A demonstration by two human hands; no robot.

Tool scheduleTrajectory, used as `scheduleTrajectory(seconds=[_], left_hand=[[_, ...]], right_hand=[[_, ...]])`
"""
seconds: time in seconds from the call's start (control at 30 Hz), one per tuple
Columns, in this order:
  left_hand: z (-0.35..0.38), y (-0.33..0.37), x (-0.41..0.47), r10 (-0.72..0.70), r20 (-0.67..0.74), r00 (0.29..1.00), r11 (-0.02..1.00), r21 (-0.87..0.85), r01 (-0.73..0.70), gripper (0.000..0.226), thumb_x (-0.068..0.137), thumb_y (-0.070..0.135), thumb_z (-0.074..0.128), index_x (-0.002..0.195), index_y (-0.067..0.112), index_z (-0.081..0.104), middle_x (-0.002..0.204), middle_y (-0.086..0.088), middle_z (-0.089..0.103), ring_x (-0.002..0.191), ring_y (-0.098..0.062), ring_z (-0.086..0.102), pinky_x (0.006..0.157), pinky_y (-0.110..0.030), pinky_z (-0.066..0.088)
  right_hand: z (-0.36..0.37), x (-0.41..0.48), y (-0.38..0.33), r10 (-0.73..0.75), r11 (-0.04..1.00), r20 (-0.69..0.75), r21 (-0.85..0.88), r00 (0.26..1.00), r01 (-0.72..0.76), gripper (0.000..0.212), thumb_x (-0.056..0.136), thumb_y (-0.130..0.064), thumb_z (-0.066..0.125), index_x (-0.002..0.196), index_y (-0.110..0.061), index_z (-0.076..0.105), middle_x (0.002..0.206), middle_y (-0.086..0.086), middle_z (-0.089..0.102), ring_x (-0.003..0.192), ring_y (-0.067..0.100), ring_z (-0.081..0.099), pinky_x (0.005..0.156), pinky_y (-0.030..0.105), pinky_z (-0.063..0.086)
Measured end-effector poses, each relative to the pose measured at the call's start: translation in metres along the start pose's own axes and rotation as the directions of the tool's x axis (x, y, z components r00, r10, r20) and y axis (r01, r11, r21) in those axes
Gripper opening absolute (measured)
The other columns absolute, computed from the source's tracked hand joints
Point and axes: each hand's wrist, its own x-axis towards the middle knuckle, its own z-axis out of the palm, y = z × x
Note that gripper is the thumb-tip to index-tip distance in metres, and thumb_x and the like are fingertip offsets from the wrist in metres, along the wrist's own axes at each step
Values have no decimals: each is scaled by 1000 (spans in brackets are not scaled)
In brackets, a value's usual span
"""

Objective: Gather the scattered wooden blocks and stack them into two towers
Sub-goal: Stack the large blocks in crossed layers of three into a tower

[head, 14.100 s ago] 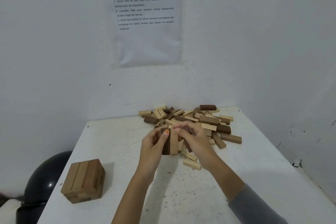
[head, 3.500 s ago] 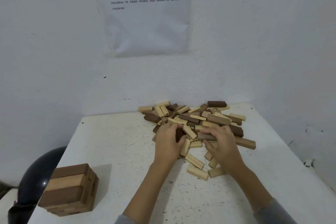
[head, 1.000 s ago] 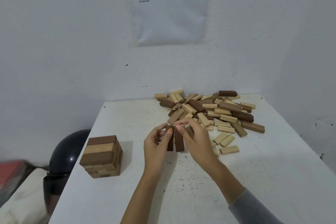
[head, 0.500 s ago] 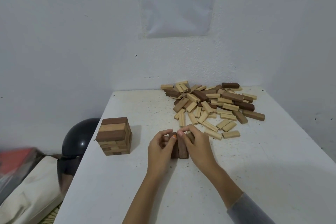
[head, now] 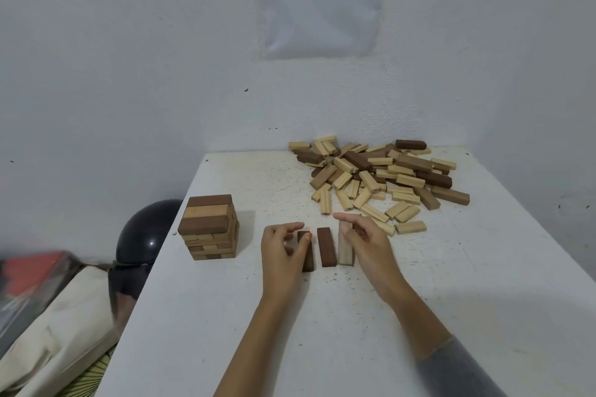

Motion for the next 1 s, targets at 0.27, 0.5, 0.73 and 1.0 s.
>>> scheduleTrajectory(seconds=[0.27, 0.5, 0.73, 1.0], left_hand=[[-22, 3, 1, -184, 221, 958, 974, -92, 209, 25, 88, 31, 67, 110, 42, 65, 121, 15, 46, 118, -8, 39, 102, -38, 39], [-53, 0, 15, -168, 536, 827, 938, 344, -33, 80, 63, 55, 83, 129, 65, 38, 139, 21, 31, 131, -10, 17, 100, -20, 17], [-42, -4, 23, 0, 554, 833, 919, 329, -219, 77, 64, 51, 85, 130, 55, 45, 136, 24, 41, 135, 3, 21, 98, -11, 12], [-39, -7, 28, 17, 588, 809, 910, 326, -256, 76, 66, 53, 83, 131, 55, 44, 136, 24, 41, 133, 8, 20, 100, -18, 14]], right_hand=[[-11, 9, 8, -95, 951, 21, -292, 995, 97, 22, 93, -22, 63, 114, -26, 65, 104, -8, 54, 76, 1, 49, 73, 3, 38], [-39, 10, 0, 44, 945, 373, -318, 927, 83, 56, 81, -28, 76, 130, -42, 52, 117, -17, 52, 96, -2, 48, 76, 8, 37], [-34, 11, 6, -69, 891, 467, -368, 882, 265, 74, 71, -37, 83, 136, -40, 47, 127, -27, 46, 103, -1, 46, 93, 13, 38], [-34, 18, 3, -75, 904, 462, -343, 884, 256, 68, 65, -39, 87, 126, -39, 57, 118, -24, 51, 77, 2, 48, 82, 24, 47]])
